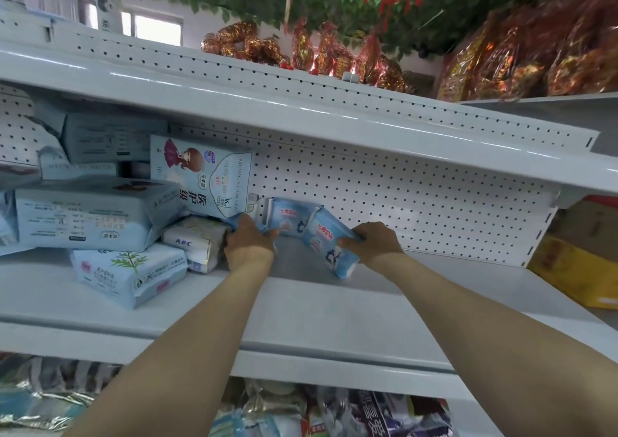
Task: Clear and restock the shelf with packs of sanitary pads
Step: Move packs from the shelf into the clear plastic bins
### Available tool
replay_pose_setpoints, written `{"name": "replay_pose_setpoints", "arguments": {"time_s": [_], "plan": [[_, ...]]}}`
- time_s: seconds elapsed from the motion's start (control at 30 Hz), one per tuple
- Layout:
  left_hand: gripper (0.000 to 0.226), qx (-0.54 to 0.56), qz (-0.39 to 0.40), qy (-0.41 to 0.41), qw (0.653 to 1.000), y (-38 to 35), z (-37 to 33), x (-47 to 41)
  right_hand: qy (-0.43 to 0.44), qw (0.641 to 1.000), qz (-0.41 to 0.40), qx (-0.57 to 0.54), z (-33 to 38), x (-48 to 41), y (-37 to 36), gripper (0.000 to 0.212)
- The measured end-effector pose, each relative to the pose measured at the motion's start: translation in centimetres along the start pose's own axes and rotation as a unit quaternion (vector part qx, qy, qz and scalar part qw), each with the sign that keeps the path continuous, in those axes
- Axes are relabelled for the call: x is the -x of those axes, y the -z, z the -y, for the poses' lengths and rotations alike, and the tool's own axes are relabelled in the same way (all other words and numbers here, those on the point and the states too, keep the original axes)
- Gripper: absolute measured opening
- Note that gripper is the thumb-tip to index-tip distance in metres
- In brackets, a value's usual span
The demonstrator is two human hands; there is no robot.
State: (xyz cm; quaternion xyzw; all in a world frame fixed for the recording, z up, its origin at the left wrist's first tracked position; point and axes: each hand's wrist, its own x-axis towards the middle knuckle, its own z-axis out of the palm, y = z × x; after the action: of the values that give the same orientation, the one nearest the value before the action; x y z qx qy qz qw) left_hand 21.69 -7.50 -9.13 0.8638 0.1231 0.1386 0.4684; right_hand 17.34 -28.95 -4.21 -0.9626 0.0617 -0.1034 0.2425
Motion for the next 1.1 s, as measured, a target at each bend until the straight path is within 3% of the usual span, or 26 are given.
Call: {"name": "replay_pose_setpoints", "arguments": {"time_s": [0.17,0.33,0.47,0.57,0.73,0.87,0.93,1.03,1.1], "plan": [[0.042,0.036,-0.008,0.045,0.998,0.6,-0.6,2.9,-0.033,0.991,-0.028,-0.127,-1.9,2.1,0.8,0.038],[0.050,0.161,0.070,0.014,0.984,0.2,-0.2,8.1,0.029,0.990,-0.012,-0.137,-4.5,6.1,3.2,0.037],[0.034,0.222,0.130,-0.017,0.966,0.1,-0.9,14.4,0.058,0.985,0.003,-0.163,-7.0,10.5,5.3,0.037],[0.015,0.268,0.113,-0.009,0.957,0.2,-1.1,18.3,0.058,0.979,0.010,-0.195,-9.1,13.3,6.2,0.028],[0.023,0.282,0.041,0.002,0.958,1.4,-0.1,23.4,0.062,0.986,0.000,-0.158,-10.6,17.1,7.1,0.053],[0.031,0.297,0.022,0.026,0.954,2.7,2.6,26.8,-0.007,0.939,0.069,-0.336,-11.4,20.1,6.0,0.068],[0.040,0.305,0.015,0.038,0.951,3.3,4.5,28.3,-0.017,0.918,0.116,-0.379,-12.1,22.4,4.7,0.055],[0.028,0.340,0.021,0.054,0.939,4.1,7.2,30.9,-0.029,0.883,0.167,-0.437,-13.2,26.2,1.6,0.025],[0.035,0.380,0.054,0.087,0.919,4.1,9.6,32.4,-0.053,0.867,0.186,-0.459,-14.3,28.2,-1.0,0.032]]}}
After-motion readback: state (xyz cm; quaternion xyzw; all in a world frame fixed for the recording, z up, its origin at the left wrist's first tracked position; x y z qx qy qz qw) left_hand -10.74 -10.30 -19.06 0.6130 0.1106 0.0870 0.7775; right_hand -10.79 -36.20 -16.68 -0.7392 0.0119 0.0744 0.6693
